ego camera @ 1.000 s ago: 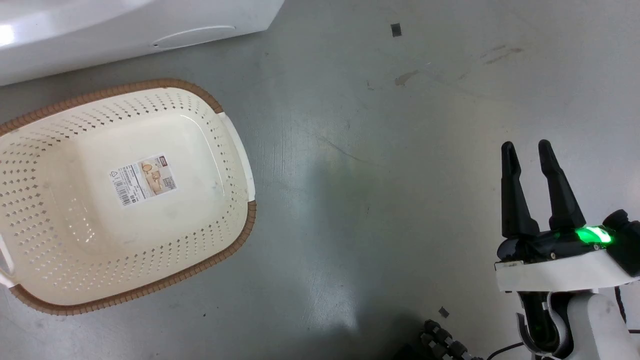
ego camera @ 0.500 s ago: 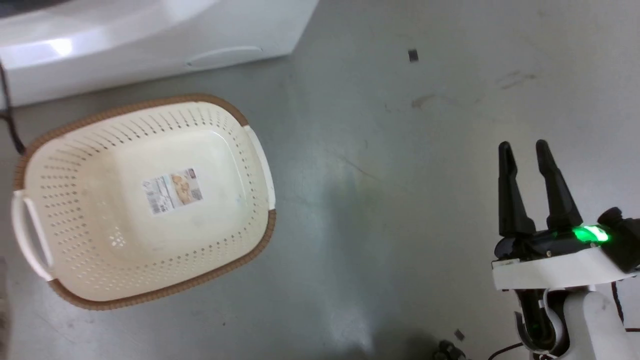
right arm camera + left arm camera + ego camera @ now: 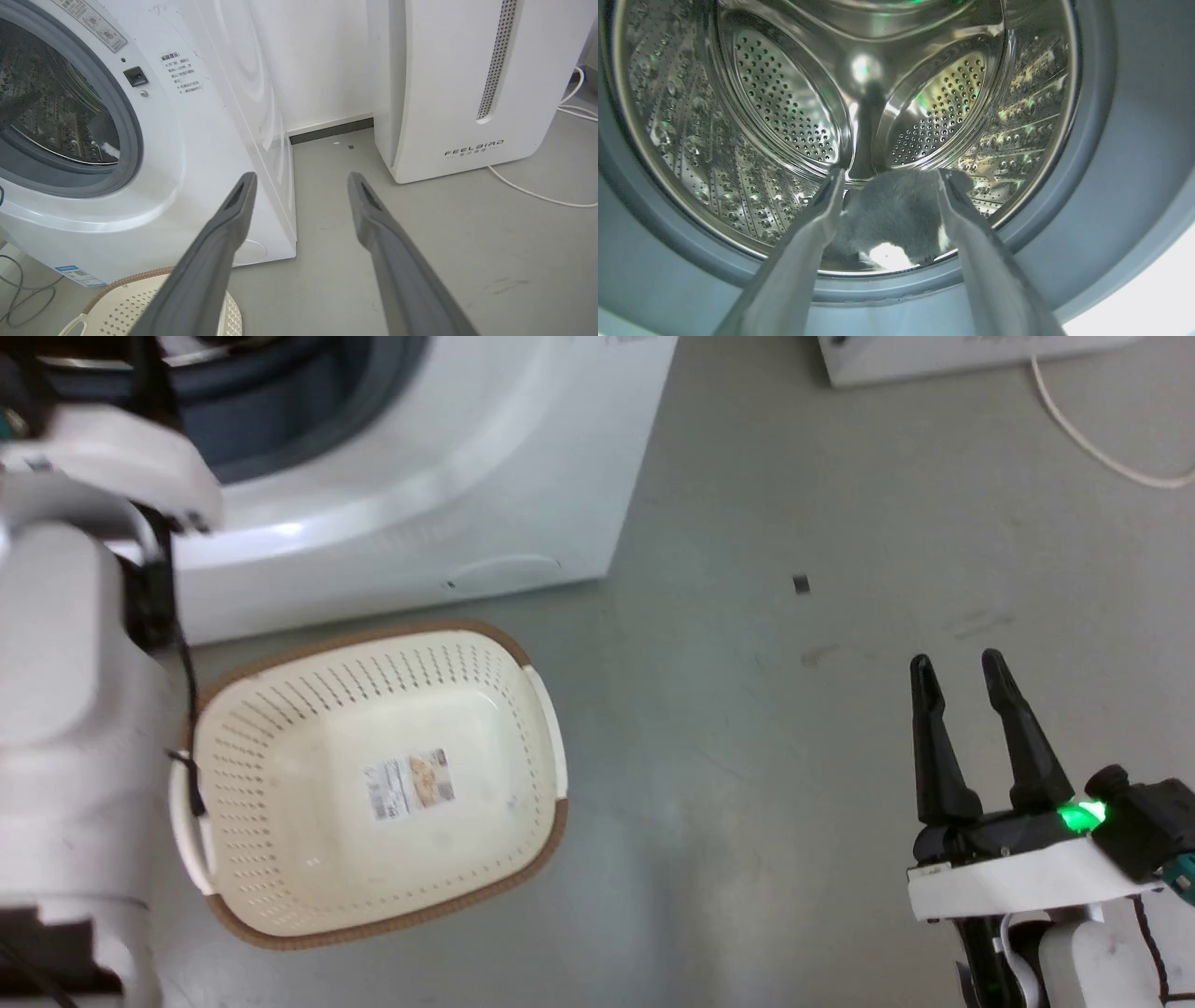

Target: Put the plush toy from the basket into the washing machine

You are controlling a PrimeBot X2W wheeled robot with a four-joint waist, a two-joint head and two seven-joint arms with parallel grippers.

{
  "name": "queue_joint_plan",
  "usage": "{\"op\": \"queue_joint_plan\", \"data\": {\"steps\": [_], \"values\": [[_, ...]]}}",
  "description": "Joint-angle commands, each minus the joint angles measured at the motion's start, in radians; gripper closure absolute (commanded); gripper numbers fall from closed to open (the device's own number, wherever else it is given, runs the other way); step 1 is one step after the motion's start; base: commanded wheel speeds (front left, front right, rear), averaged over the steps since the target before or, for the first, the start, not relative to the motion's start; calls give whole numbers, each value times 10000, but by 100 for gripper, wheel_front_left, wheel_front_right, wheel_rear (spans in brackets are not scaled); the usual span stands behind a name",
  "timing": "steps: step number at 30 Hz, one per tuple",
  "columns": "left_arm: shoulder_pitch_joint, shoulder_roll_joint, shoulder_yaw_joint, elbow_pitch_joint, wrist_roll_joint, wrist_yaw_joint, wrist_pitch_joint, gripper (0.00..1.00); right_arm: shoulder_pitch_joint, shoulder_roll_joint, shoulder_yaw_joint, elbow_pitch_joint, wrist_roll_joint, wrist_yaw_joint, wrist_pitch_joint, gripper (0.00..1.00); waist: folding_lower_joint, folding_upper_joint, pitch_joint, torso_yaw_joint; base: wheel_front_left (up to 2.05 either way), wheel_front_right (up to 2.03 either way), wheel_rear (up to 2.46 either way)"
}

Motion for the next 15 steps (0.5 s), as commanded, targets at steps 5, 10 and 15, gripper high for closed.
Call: {"op": "queue_joint_plan", "data": {"steps": [5,10,15], "values": [[1567,-521,210,-1039,158,159,-51,0,363,-1,29,-112,-351,-7,-44,0,0,-1,-1311,642,0,0,0],[3237,-1078,346,-2009,411,378,-51,0,714,-1,41,-220,-717,-7,-44,0,0,-1,-2107,998,0,0,0],[4706,-1614,336,-2909,682,363,-51,0,1094,-1,-87,-314,-907,-7,-44,0,0,-1,-2744,1388,0,0,0]]}}
